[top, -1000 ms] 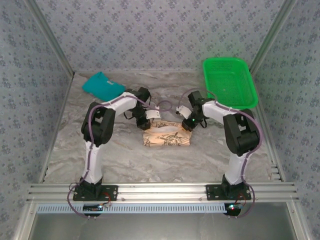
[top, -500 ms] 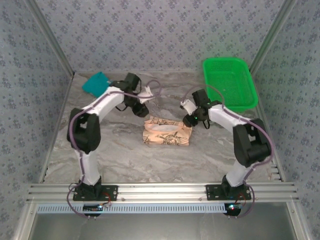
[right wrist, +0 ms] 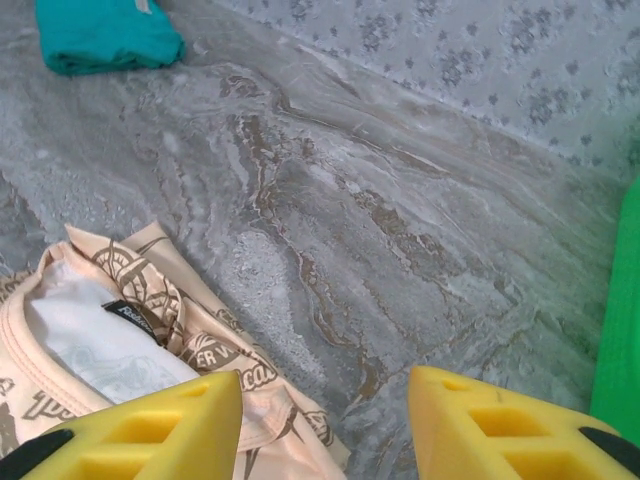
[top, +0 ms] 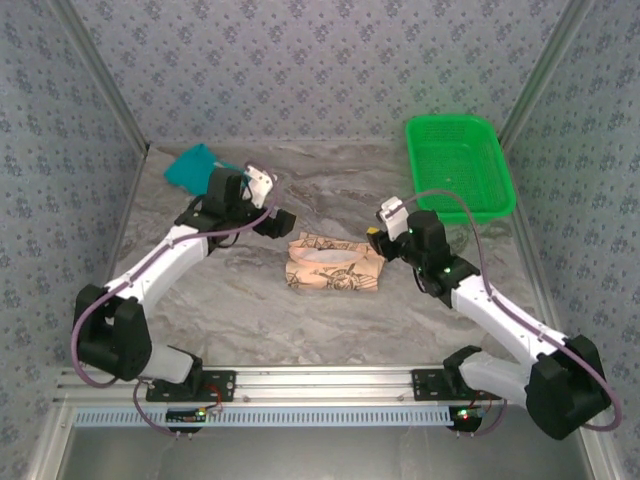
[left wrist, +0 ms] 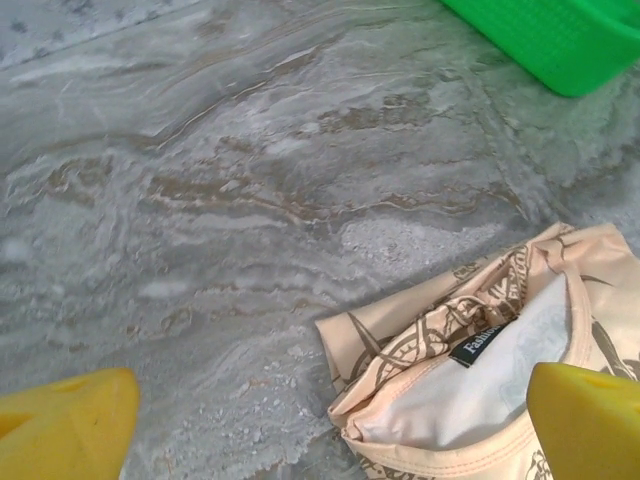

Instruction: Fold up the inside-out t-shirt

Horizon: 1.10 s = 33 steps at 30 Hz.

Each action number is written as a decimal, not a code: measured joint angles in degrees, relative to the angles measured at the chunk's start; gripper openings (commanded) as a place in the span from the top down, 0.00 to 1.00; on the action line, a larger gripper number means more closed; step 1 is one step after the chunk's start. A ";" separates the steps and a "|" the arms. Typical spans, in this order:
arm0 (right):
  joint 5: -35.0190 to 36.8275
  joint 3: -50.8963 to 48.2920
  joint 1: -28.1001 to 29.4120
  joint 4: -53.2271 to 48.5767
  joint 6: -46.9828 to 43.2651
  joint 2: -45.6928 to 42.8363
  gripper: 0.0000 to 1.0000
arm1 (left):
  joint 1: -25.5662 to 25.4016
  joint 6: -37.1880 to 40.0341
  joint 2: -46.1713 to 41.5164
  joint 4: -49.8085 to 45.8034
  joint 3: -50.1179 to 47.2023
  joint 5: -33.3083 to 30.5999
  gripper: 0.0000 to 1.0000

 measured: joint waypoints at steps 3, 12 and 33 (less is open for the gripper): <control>1.01 0.13 0.76 -0.50 4.81 0.66 0.50 | -0.59 -5.42 -2.56 1.81 -3.02 -5.20 0.00; 3.85 0.61 6.58 -9.70 16.90 8.26 0.41 | 4.35 -25.09 -10.08 -1.03 -6.84 -18.86 0.00; -24.52 11.54 -13.03 -13.33 19.10 32.59 0.32 | -0.61 -29.94 25.18 2.10 2.29 13.77 0.01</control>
